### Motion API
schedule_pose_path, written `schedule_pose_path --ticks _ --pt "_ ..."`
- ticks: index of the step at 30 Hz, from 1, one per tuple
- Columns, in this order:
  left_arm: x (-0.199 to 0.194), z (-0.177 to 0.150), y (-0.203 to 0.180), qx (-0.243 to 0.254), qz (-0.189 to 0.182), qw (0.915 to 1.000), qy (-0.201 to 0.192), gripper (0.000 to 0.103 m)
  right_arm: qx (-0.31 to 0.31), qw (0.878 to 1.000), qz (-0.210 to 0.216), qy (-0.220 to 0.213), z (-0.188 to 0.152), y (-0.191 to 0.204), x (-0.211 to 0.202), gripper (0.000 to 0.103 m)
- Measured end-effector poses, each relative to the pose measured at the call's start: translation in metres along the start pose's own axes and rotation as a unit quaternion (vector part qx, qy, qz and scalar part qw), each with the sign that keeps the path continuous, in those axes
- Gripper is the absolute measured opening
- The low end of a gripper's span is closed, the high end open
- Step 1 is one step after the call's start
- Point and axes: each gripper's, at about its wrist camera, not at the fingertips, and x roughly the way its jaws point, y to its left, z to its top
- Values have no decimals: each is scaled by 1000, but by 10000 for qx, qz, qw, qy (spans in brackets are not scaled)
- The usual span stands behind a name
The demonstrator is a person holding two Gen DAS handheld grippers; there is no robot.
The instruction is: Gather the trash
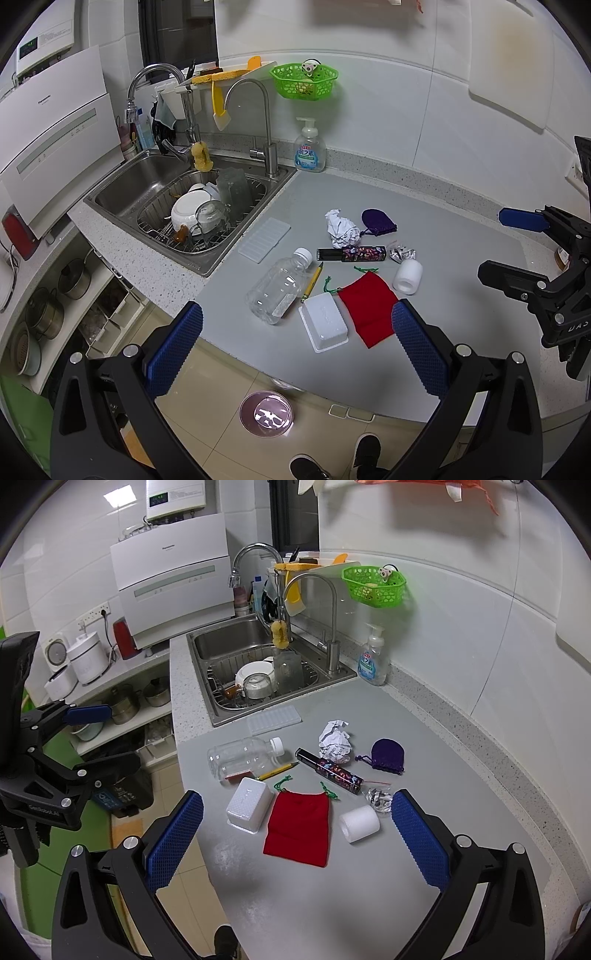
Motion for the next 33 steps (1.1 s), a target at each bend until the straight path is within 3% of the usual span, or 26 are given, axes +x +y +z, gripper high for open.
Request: schedule_pose_path --ticks 33 --pt "0 2 0 3 -14 10000 5 100 0 10000 -8 2 2 0 -1 98"
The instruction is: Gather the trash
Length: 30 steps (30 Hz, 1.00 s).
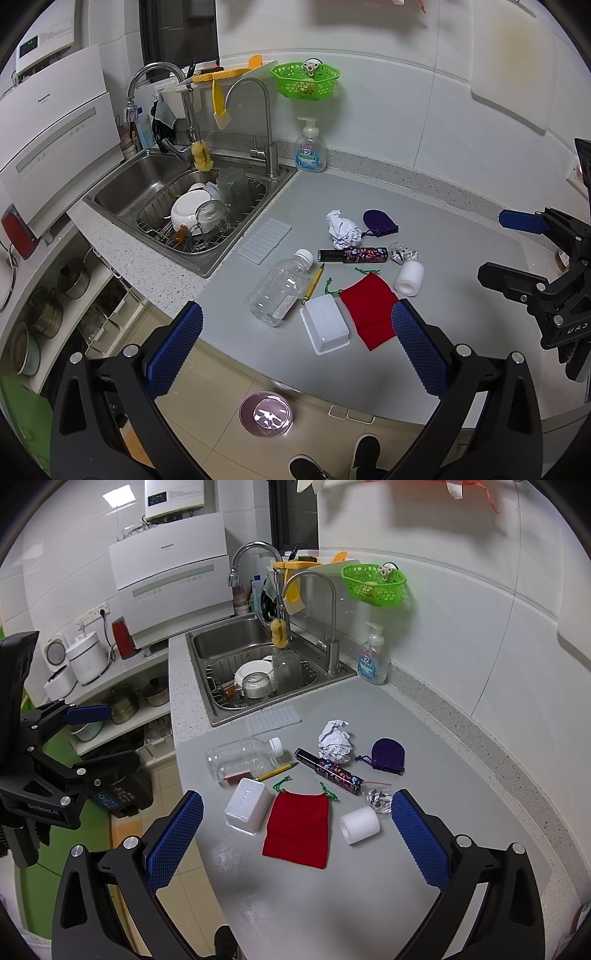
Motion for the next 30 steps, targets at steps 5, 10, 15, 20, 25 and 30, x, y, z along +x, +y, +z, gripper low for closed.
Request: schedule_pose_path --ticks 5,10,15,20,25,30 --pt "2 1 0 0 9 10000 4 100 2 10000 8 2 0 0 0 98" --pt "8 1 4 -44 -27 10000 22 100 10 10000 6 3 0 0 0 98" --pt "25 2 11 -48 -30 9999 135 100 40 10000 23 29 0 -1 3 98" --pt "45 8 15 21 -27 9998 210 100 89 9999 28 86 -3 -3 9 98" --pt "68 20 23 76 -83 9995 308 100 119 9998 29 134 -4 -7 15 98" --pt "96 29 27 216 -152 9984 497 100 149 9997 27 212 -5 -10 20 98"
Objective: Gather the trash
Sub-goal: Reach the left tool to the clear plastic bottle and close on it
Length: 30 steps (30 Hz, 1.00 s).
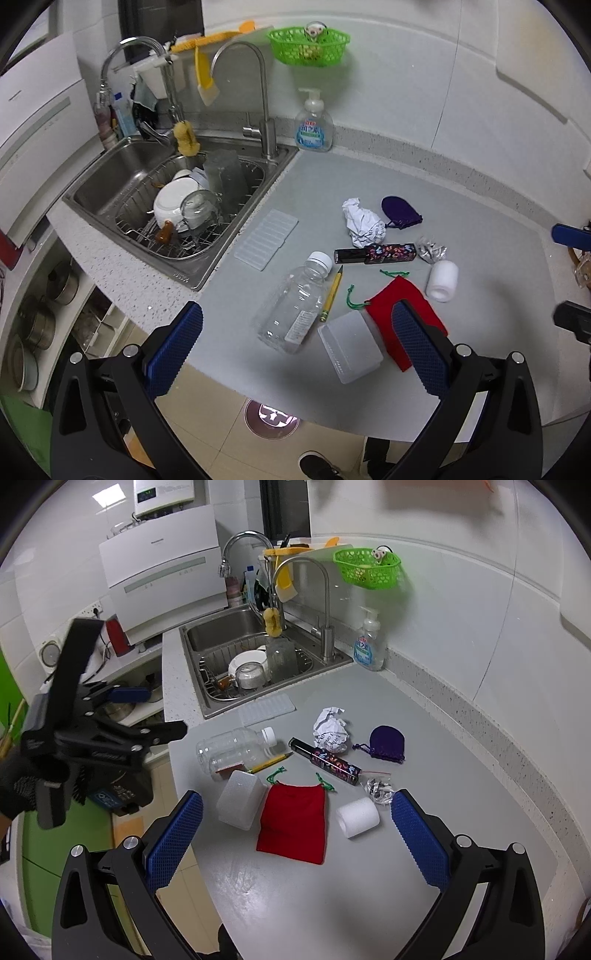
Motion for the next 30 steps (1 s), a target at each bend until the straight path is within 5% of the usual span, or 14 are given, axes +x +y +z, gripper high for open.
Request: schedule_pose_path --ticks 26,30 --pt "145 5 25 296 -670 9845 1594 100 296 9987 -191 381 -7 -23 20 98" --pt "155 4 23 343 -781 9810 1744 81 319 9983 -197 441 -6 -24 24 98"
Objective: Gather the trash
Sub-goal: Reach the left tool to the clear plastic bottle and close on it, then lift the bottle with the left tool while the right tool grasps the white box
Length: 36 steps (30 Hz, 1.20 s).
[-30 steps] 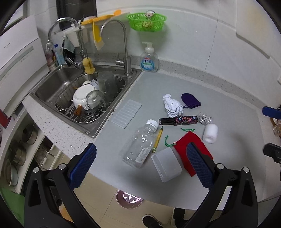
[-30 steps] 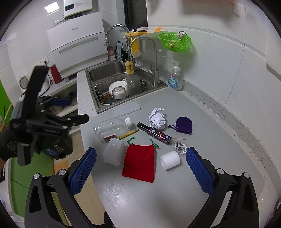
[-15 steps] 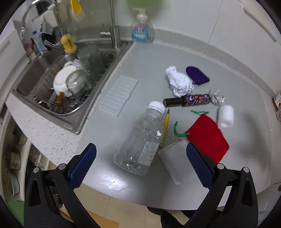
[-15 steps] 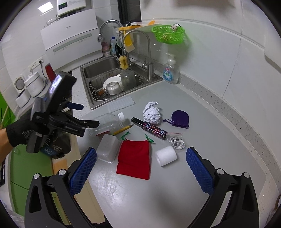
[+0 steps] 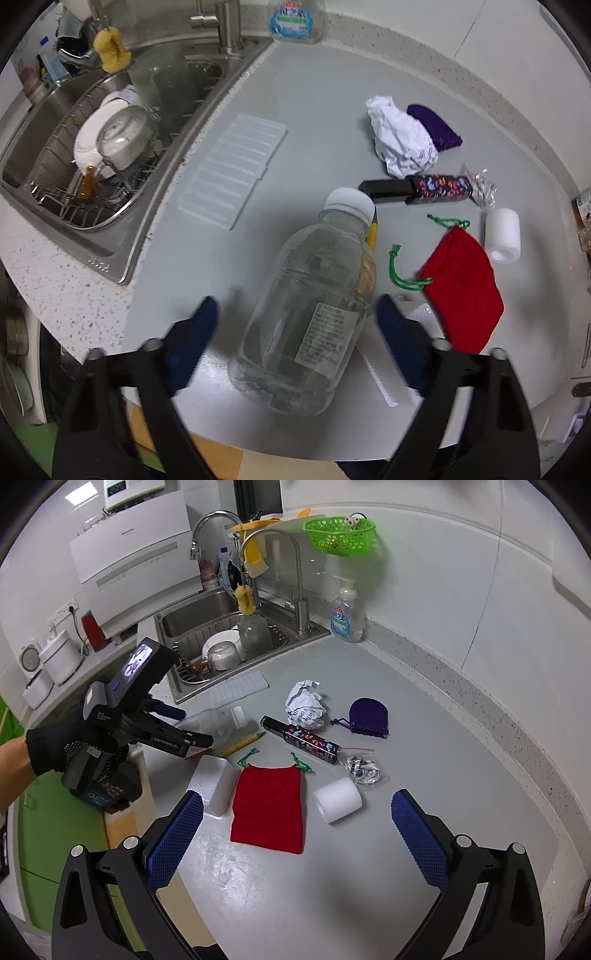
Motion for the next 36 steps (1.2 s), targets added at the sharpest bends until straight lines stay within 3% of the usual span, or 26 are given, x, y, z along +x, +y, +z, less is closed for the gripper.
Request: schedule_pose_path --ticks 10,19,36 --pt "14 -2 -2 104 -108 9998 132 69 -5 10000 8 26 5 2 5 98" --pt "-2 -4 4 -92 -99 9997 -192 60 -38 10000 73 15 6 9 8 98" --pt "-71 -35 -12 -269 363 9953 -859 59 -199 9993 304 -34 6 43 13 98"
